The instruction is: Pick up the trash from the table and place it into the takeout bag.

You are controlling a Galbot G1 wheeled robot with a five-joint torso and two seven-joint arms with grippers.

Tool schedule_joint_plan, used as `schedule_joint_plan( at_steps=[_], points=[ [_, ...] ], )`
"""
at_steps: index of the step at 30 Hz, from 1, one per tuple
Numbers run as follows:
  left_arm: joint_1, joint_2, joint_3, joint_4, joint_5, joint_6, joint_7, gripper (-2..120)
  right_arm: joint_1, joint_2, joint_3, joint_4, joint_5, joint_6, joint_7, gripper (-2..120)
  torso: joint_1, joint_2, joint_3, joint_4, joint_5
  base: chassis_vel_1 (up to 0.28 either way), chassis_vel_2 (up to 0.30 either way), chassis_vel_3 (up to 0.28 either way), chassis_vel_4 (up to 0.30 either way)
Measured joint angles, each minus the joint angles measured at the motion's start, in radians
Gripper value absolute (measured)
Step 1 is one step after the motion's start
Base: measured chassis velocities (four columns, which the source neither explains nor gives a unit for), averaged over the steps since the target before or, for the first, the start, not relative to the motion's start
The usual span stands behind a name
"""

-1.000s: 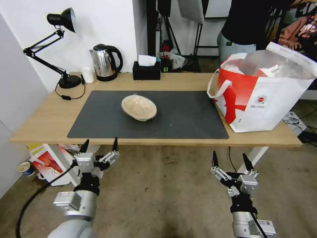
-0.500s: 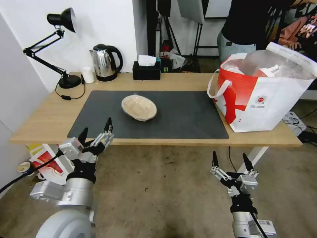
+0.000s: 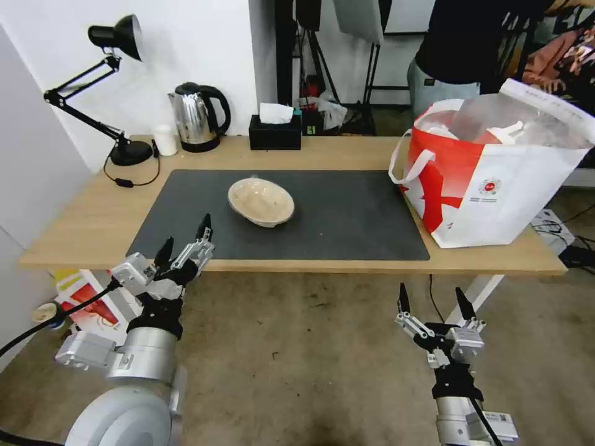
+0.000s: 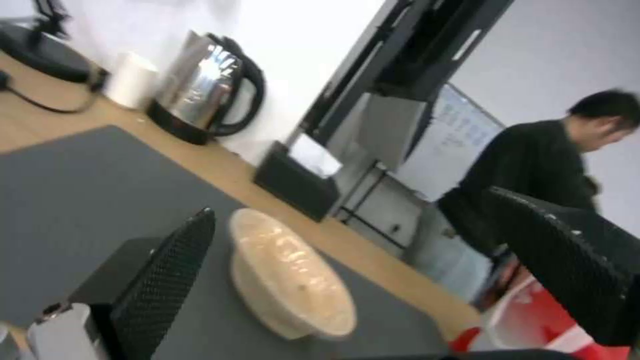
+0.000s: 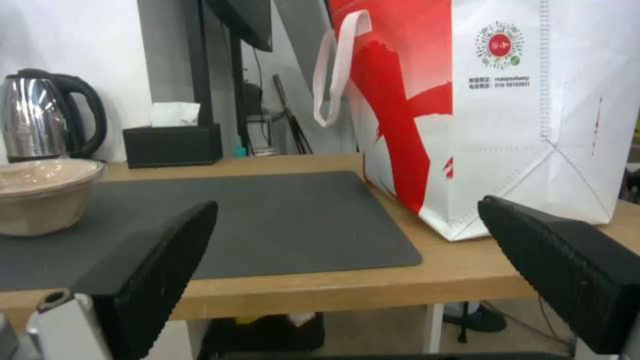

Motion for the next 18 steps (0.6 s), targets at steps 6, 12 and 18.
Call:
schedule_joint_plan(
  at_steps=[6, 12, 18],
  points=[
    [-0.055, 0.065, -0.016, 0.002, -0.153, 0.008, -0.010, 100, 0.000, 0.000, 0.000, 0.000, 0.000, 0.000, 0.000, 100, 0.000, 0.000, 0.000, 0.0000, 0.0000, 0.000, 0.000, 0.000, 0.000],
    [-0.086, 0.091, -0.022, 0.006, -0.228, 0.015, -0.025, 100, 0.000, 0.000, 0.000, 0.000, 0.000, 0.000, 0.000, 100, 0.000, 0.000, 0.000, 0.0003, 0.0001, 0.000, 0.000, 0.000, 0.000],
    [-0.162, 0.134, -0.031, 0.029, -0.394, 0.037, -0.074, 100, 0.000, 0.000, 0.000, 0.000, 0.000, 0.000, 0.000, 100, 0.000, 0.000, 0.000, 0.0001, 0.0000, 0.000, 0.000, 0.000, 0.000]
  ],
)
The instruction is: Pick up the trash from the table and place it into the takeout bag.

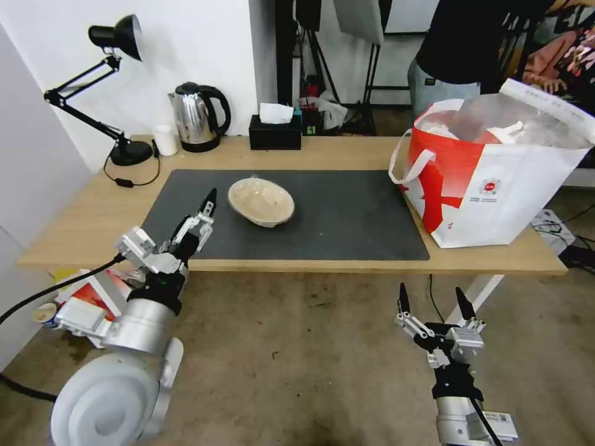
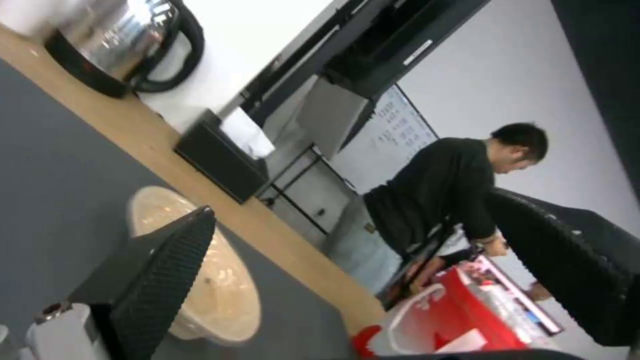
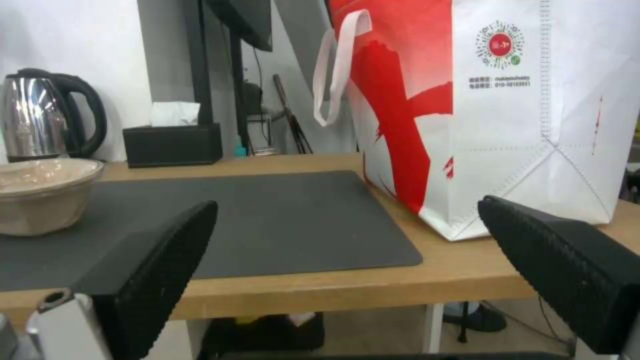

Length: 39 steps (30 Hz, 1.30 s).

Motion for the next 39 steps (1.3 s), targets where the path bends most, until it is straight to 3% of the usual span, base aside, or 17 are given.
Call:
schedule_joint_plan(
  at_steps=[13, 23, 27, 39],
  points=[
    [-0.163, 0.093, -0.021, 0.046, -0.359, 0.048, -0.102, 100, 0.000, 0.000, 0.000, 0.000, 0.000, 0.000, 0.000, 100, 0.000, 0.000, 0.000, 0.0000, 0.0001, 0.000, 0.000, 0.000, 0.000],
    [-0.189, 0.107, -0.024, 0.054, -0.415, 0.056, -0.120, 100, 0.000, 0.000, 0.000, 0.000, 0.000, 0.000, 0.000, 100, 0.000, 0.000, 0.000, 0.0002, 0.0000, 0.000, 0.000, 0.000, 0.000],
    [-0.241, 0.117, -0.022, 0.089, -0.490, 0.085, -0.179, 100, 0.000, 0.000, 0.000, 0.000, 0.000, 0.000, 0.000, 100, 0.000, 0.000, 0.000, 0.0000, 0.0000, 0.000, 0.000, 0.000, 0.000],
    [-0.494, 0.164, -0.004, 0.263, -0.844, 0.233, -0.468, 100, 0.000, 0.000, 0.000, 0.000, 0.000, 0.000, 0.000, 100, 0.000, 0.000, 0.000, 0.0000, 0.0000, 0.000, 0.000, 0.000, 0.000]
  ],
)
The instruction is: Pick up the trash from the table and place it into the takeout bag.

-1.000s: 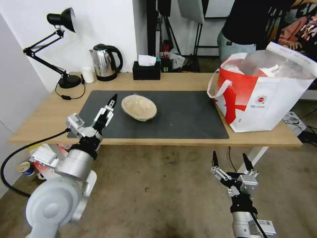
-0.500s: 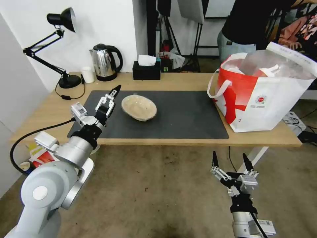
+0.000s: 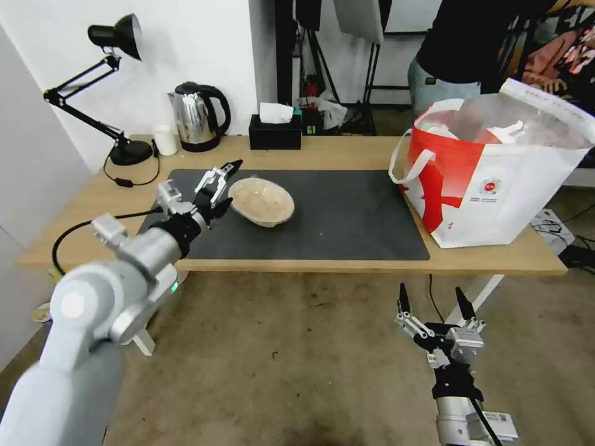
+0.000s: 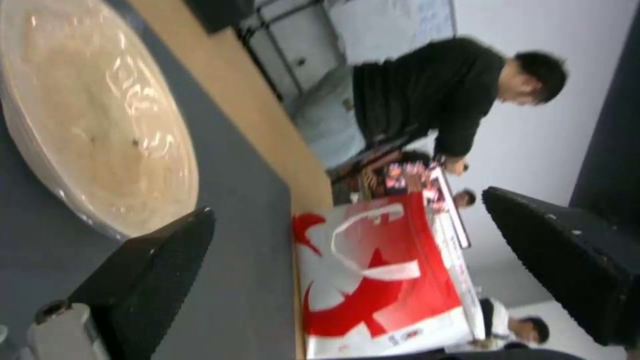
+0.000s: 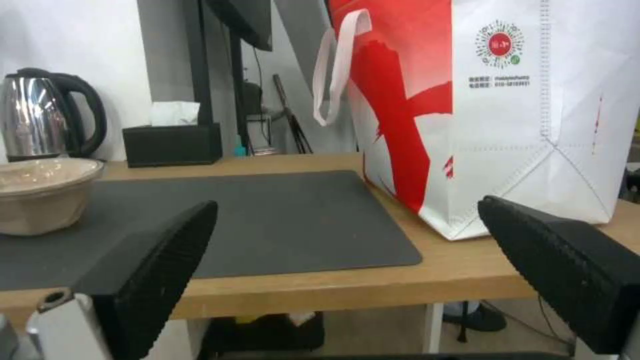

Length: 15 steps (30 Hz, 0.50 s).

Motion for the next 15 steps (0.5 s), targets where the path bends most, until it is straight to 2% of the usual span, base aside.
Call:
schedule_joint_plan(
  at_steps=[1, 4, 12, 13, 14, 15],
  points=[
    [0.000, 0.000, 0.000, 0.000, 0.000, 0.000, 0.000, 100, 0.000, 0.000, 0.000, 0.000, 0.000, 0.000, 0.000, 100, 0.000, 0.000, 0.000, 0.0000, 0.0000, 0.000, 0.000, 0.000, 0.000],
    [-0.072, 0.014, 0.005, 0.049, -0.101, 0.042, -0.081, 100, 0.000, 0.000, 0.000, 0.000, 0.000, 0.000, 0.000, 100, 0.000, 0.000, 0.000, -0.0003, 0.0002, 0.000, 0.000, 0.000, 0.000],
    [-0.088, 0.017, 0.010, 0.064, -0.121, 0.056, -0.103, 100, 0.000, 0.000, 0.000, 0.000, 0.000, 0.000, 0.000, 100, 0.000, 0.000, 0.000, 0.0004, 0.0000, 0.000, 0.000, 0.000, 0.000],
    [-0.097, 0.025, 0.024, 0.086, -0.113, 0.075, -0.118, 100, 0.000, 0.000, 0.000, 0.000, 0.000, 0.000, 0.000, 100, 0.000, 0.000, 0.000, 0.0007, 0.0004, 0.000, 0.000, 0.000, 0.000],
    [-0.121, 0.047, 0.074, 0.167, -0.069, 0.134, -0.169, 100, 0.000, 0.000, 0.000, 0.000, 0.000, 0.000, 0.000, 100, 0.000, 0.000, 0.000, -0.0003, -0.0004, 0.000, 0.000, 0.000, 0.000],
    [-0.130, 0.061, 0.091, 0.194, -0.045, 0.160, -0.194, 100, 0.000, 0.000, 0.000, 0.000, 0.000, 0.000, 0.000, 100, 0.000, 0.000, 0.000, -0.0008, -0.0005, 0.000, 0.000, 0.000, 0.000]
  ],
)
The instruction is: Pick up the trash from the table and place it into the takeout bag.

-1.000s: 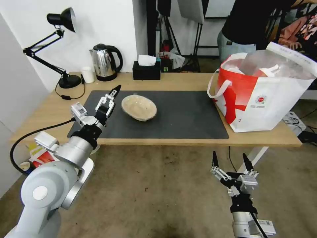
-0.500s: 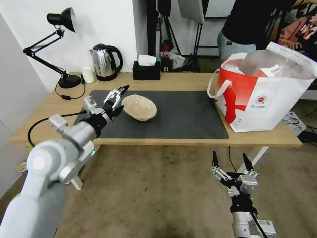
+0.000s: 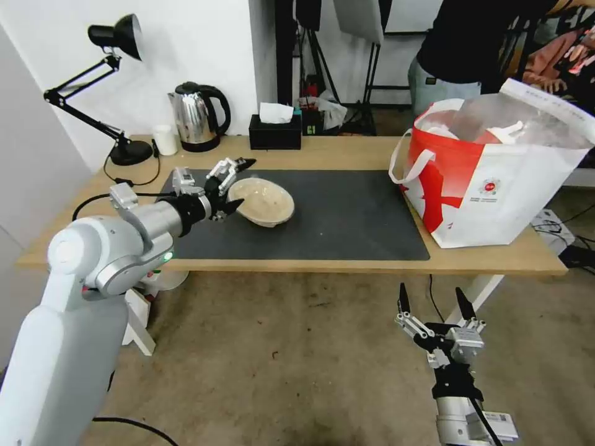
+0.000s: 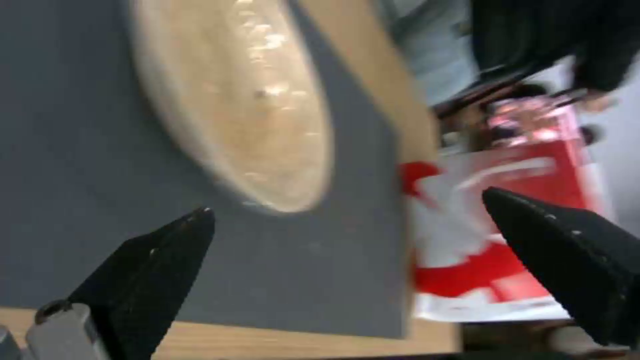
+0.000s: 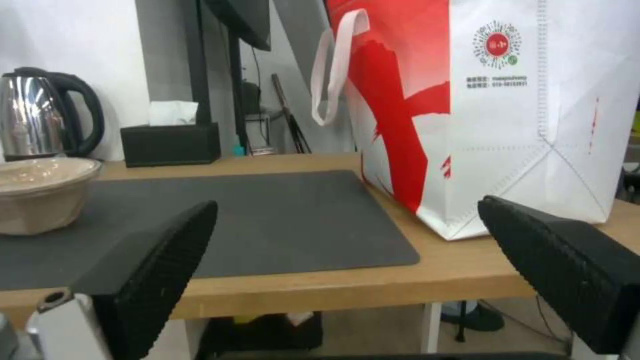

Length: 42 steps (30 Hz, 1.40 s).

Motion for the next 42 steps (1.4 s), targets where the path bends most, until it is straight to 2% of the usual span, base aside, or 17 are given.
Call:
schedule_joint_plan(
  at_steps=[1, 2, 4, 6, 16, 31, 42],
  points=[
    [0.000, 0.000, 0.000, 0.000, 0.000, 0.000, 0.000, 100, 0.000, 0.000, 0.000, 0.000, 0.000, 0.000, 0.000, 100, 0.000, 0.000, 0.000, 0.0000, 0.0000, 0.000, 0.000, 0.000, 0.000],
    [-0.001, 0.010, 0.001, 0.005, 0.011, 0.007, -0.009, 100, 0.000, 0.000, 0.000, 0.000, 0.000, 0.000, 0.000, 100, 0.000, 0.000, 0.000, 0.0010, 0.0015, 0.000, 0.000, 0.000, 0.000],
    [0.001, 0.019, -0.001, 0.005, 0.018, 0.011, -0.016, 100, 0.000, 0.000, 0.000, 0.000, 0.000, 0.000, 0.000, 100, 0.000, 0.000, 0.000, 0.0011, 0.0002, 0.000, 0.000, 0.000, 0.000],
    [0.003, 0.025, -0.004, 0.005, 0.023, 0.013, -0.018, 100, 0.000, 0.000, 0.000, 0.000, 0.000, 0.000, 0.000, 100, 0.000, 0.000, 0.000, 0.0009, 0.0011, 0.000, 0.000, 0.000, 0.000],
    [0.034, 0.039, -0.012, 0.001, 0.089, 0.039, -0.001, 100, 0.000, 0.000, 0.000, 0.000, 0.000, 0.000, 0.000, 100, 0.000, 0.000, 0.000, 0.0009, 0.0005, 0.000, 0.000, 0.000, 0.000],
    [0.023, 0.040, -0.019, 0.011, 0.089, 0.023, 0.034, 100, 0.000, 0.000, 0.000, 0.000, 0.000, 0.000, 0.000, 100, 0.000, 0.000, 0.000, 0.0009, 0.0006, 0.000, 0.000, 0.000, 0.000],
    [-0.009, 0.007, -0.005, 0.038, 0.069, 0.012, 0.039, 100, 0.000, 0.000, 0.000, 0.000, 0.000, 0.000, 0.000, 100, 0.000, 0.000, 0.000, 0.0008, 0.0007, 0.000, 0.000, 0.000, 0.000]
  ],
)
